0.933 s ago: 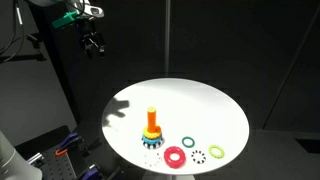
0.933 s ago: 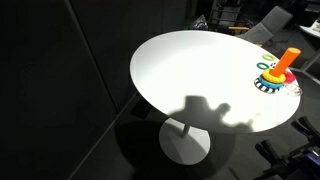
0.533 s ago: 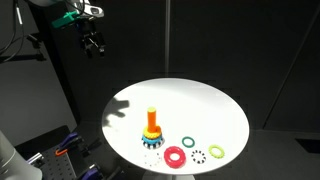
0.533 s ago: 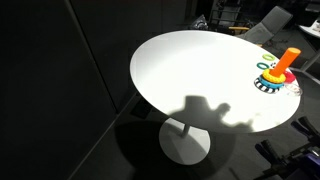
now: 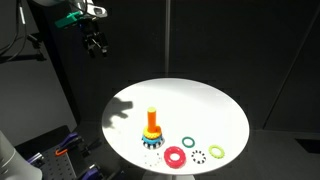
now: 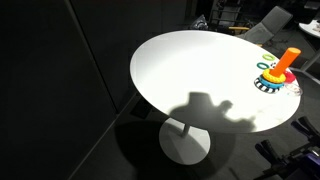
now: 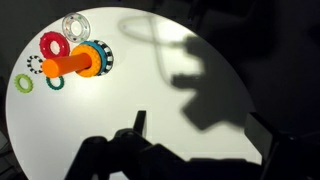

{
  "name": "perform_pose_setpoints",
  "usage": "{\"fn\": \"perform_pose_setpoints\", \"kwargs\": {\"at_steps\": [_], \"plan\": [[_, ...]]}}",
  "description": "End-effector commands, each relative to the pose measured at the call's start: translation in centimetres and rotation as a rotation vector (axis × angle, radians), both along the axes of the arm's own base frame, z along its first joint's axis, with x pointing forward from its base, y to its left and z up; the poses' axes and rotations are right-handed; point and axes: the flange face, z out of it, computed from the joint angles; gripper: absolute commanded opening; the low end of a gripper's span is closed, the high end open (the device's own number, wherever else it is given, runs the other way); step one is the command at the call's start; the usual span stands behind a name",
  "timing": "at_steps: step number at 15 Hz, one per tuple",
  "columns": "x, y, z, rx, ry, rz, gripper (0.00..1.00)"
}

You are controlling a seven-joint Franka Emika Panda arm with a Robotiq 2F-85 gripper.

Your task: Pick up the red ring and put it on the ring holder

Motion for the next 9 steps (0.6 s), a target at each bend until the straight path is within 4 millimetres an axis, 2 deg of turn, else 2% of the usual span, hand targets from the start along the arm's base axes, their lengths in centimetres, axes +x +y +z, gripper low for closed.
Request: {"fn": "perform_pose_setpoints", "kwargs": {"at_steps": [1,6,9], "plan": [[1.5,-2.4,1.1,0.039,-0.023,-0.046,1.00],[3.4,-6.8,1.8,0.086,-0.060,-0.131,1.00],[4.5,-10.1,1.8,0.108,-0.075,-0.197,1.00]]}}
